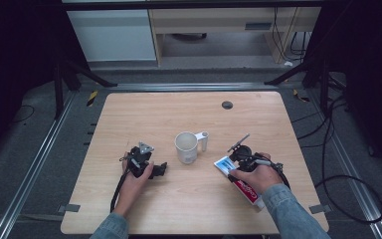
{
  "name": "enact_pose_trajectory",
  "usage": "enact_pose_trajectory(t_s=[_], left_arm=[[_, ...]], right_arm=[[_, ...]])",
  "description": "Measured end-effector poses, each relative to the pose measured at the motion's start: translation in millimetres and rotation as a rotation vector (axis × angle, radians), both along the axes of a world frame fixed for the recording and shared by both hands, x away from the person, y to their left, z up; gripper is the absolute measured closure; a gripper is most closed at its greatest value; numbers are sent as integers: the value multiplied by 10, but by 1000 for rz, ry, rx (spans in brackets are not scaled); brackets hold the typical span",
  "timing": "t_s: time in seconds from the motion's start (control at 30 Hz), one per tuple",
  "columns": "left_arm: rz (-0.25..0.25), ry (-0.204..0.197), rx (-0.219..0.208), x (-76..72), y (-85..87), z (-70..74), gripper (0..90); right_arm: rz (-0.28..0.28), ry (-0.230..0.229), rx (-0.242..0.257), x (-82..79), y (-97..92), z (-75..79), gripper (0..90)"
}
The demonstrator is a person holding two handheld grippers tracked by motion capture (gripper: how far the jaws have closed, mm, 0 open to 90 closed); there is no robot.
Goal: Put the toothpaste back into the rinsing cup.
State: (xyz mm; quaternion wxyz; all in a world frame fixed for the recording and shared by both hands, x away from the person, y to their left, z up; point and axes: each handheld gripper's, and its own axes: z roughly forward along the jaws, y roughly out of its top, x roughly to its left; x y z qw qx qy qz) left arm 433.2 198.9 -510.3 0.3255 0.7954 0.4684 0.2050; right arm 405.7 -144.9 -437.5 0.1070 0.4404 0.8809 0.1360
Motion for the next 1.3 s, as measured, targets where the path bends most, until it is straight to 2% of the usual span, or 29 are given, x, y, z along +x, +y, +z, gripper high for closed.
enact_pose_trajectory(t_s=[0.37,0.47,0.57,0.8,1.1,1.3], left_arm=[[-8,-2,1,18,6,0,0],[-8,-1,1,19,6,0,0],[-8,-1,1,21,6,0,0],[-9,-1,0,23,7,0,0],[-12,-1,0,27,8,0,0],[-12,0,0,29,8,0,0]], right_arm=[[11,32,-11,60,145,-92,250],[16,42,-27,82,142,-127,252],[-8,60,-35,114,110,-179,257],[-13,93,-20,182,120,-300,276],[-25,109,-23,215,110,-329,311],[-28,120,-16,237,100,-337,365]])
